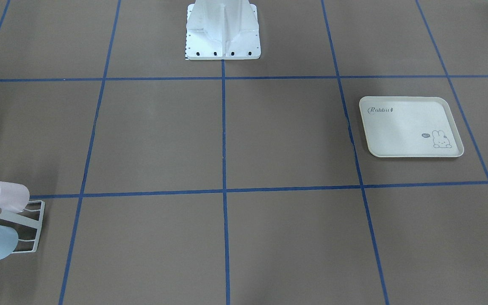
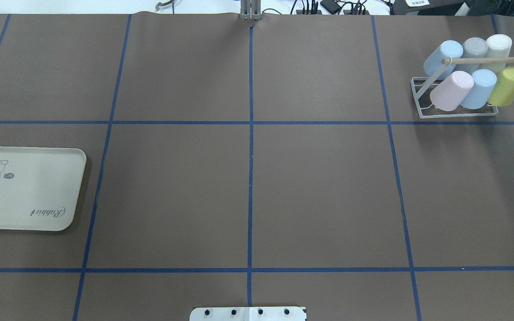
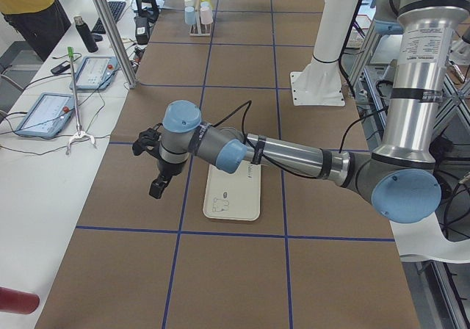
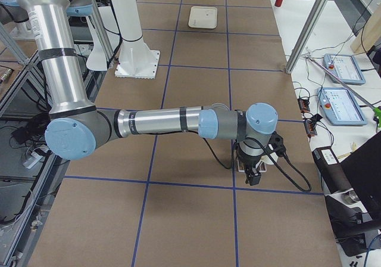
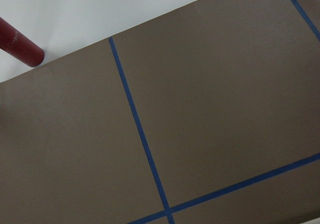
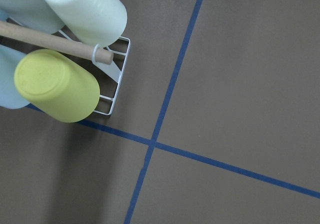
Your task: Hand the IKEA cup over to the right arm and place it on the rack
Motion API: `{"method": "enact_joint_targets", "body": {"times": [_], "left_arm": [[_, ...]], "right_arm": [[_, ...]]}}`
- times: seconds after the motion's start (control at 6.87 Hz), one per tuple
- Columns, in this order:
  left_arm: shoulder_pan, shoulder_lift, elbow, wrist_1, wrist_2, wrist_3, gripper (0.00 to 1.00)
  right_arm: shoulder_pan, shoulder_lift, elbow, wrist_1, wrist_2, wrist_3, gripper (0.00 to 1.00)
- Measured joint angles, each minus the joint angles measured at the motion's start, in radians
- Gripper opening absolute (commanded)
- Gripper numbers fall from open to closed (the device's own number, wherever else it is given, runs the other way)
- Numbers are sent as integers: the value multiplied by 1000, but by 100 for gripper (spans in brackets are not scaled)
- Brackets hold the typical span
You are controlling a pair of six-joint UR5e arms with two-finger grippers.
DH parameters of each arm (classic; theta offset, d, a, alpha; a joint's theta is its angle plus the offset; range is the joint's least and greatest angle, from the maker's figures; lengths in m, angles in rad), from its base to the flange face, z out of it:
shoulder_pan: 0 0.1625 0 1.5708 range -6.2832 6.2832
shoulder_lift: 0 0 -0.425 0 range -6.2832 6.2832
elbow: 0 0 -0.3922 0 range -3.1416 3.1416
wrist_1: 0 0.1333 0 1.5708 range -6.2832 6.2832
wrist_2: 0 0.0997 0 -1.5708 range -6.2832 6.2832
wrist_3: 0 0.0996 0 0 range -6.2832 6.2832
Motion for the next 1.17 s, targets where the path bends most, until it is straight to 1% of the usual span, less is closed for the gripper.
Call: {"method": "enact_joint_targets", "body": {"times": [0.15,0.44,0.58,0.87,1.17], "left_arm": [[4,21,2,-23,-16,1,100],[6,31,3,-42,-100,3,100],[7,32,5,-44,-127,5,100],[6,34,8,-43,-136,9,100],[6,33,29,-45,-136,13,100]], "right_arm": [[0,-29,15,3,6,1,100],[0,-88,51,8,9,-3,100],[-1,-121,65,15,2,-8,100],[0,-155,85,30,-4,-10,100],[8,-160,90,32,-10,-2,100]]}}
